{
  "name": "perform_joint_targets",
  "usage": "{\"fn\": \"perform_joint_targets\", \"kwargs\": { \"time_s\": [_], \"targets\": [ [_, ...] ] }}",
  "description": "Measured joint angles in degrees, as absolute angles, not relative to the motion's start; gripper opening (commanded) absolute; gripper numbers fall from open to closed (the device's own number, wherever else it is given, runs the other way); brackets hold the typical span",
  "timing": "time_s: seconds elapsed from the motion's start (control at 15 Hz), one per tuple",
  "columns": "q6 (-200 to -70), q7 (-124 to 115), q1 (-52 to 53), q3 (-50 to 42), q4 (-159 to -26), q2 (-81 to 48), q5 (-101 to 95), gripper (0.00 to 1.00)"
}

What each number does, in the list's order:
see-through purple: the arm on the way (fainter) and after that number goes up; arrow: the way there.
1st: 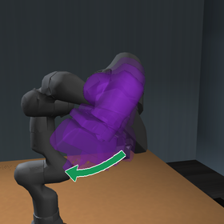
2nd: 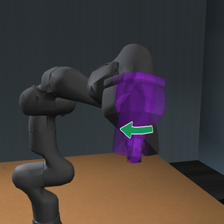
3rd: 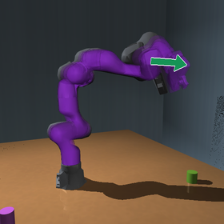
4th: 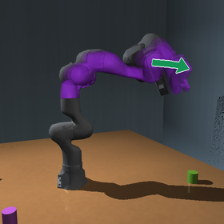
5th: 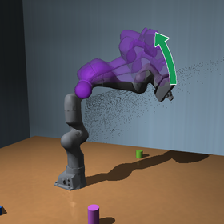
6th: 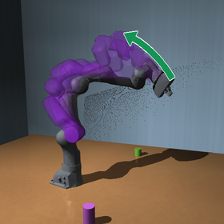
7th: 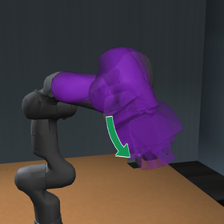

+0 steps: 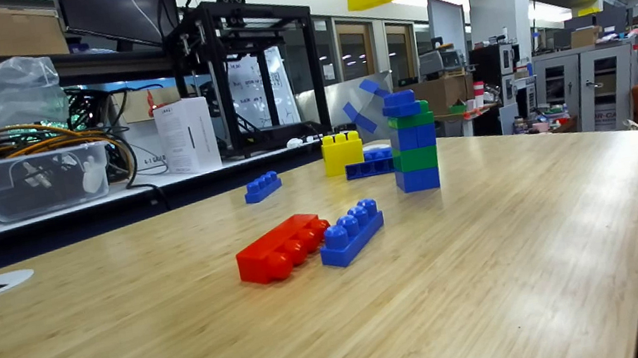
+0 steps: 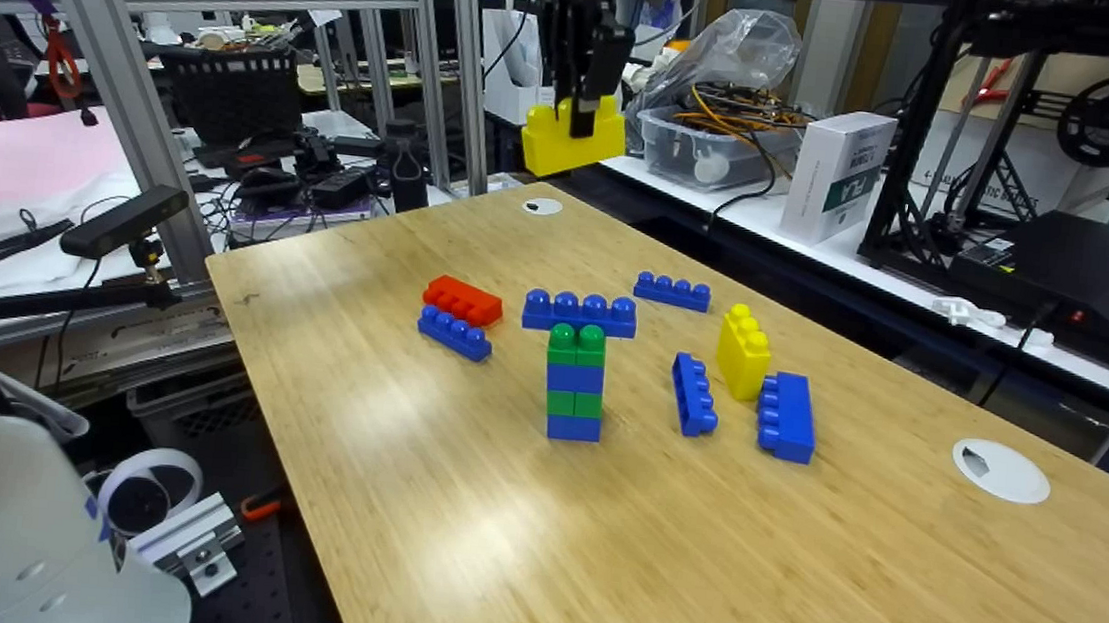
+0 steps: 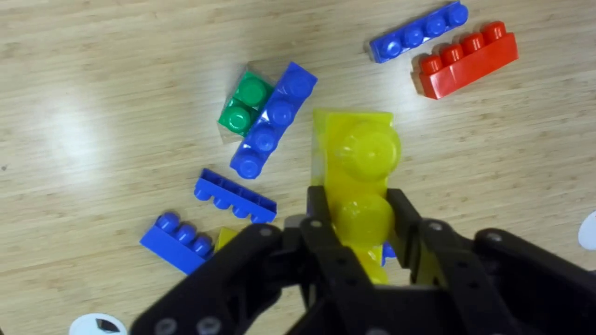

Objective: Pick the yellow block and put it on the green block

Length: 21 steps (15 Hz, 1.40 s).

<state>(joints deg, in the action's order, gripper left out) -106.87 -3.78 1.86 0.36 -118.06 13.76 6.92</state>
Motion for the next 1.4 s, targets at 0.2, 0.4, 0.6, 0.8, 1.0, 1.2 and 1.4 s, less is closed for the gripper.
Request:
{"fn": "perform_joint_targets", "kwargs": {
  "time_s": [0.2, 0.4, 0.6, 0.8, 1.0, 1.2, 1.4],
  "targets": [
    [-107.46, -6.84, 0.32, -0.73, -119.63, 12.66, 6.94, 0.10],
    [-108.73, -10.49, -1.04, -1.35, -120.96, 9.99, 6.94, 0.10],
    [-109.60, -14.38, -1.84, -1.81, -121.16, 7.82, 6.94, 0.10],
    [-109.62, -18.37, -2.24, -2.23, -121.16, 7.55, 6.95, 0.10],
    [-109.52, -21.71, -2.28, -2.30, -121.44, 8.53, 6.95, 0.10],
    [-109.50, -24.22, -2.26, -2.13, -122.87, 10.14, 6.97, 0.10],
    [-109.54, -25.78, -2.25, -1.80, -124.85, 11.16, 6.96, 0.10]
  ]
}}
